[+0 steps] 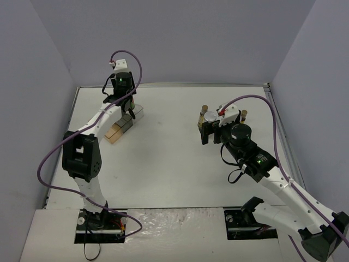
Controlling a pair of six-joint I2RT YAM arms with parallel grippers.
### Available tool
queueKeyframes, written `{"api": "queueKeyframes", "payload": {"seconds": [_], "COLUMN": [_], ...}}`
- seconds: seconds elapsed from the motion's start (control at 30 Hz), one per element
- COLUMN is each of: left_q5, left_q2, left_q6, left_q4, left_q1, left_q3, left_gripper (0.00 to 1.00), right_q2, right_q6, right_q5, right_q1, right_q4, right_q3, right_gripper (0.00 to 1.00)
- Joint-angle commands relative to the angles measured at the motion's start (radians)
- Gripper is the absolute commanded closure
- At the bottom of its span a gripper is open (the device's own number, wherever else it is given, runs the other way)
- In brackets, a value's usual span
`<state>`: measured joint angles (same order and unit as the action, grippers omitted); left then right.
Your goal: Organize the condiment bottles
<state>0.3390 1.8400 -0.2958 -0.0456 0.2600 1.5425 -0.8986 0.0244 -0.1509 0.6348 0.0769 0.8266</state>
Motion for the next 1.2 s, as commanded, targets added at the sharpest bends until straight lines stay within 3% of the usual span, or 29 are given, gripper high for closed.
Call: {"api": "queueKeyframes", "payload": {"seconds": [0.0, 0.37, 0.6, 0.77, 1.17], "left_q5": [0.037, 0.044, 0.033, 0.032, 0.025], "left_q2": [-0.043, 0.015, 0.044, 0.064, 0.025], "left_q6": [-0.052, -0.100, -0.094, -0.105, -0.123], "left_q4": [-0.174, -0.167, -0.183, -0.160, -0.094], "left_q1": [-0.007, -0.002, -0.002, -0.002, -0.002], "left_q3": [0.053, 0.037, 0.018, 0.014, -0.022], "left_gripper": [1.00, 1.00, 0.93, 0.79, 0.25], "right_q2": [-0.001, -0.013, -0.004, 0.001, 0.004], "right_q6": [0.002, 0.006, 0.012, 0.021, 0.036], "right_q5": [0.001, 0.003, -0.002, -0.003, -0.001], "right_q1": [-0.009, -0.009, -0.008, -0.009, -0.010], "right_q4": [0.055, 0.054, 0.054, 0.054, 0.054], "right_q3": [0.004, -0.006, -0.031, -0.043, -0.045], "right_gripper": [0.00, 0.00, 0.00, 0.00, 0.00]}}
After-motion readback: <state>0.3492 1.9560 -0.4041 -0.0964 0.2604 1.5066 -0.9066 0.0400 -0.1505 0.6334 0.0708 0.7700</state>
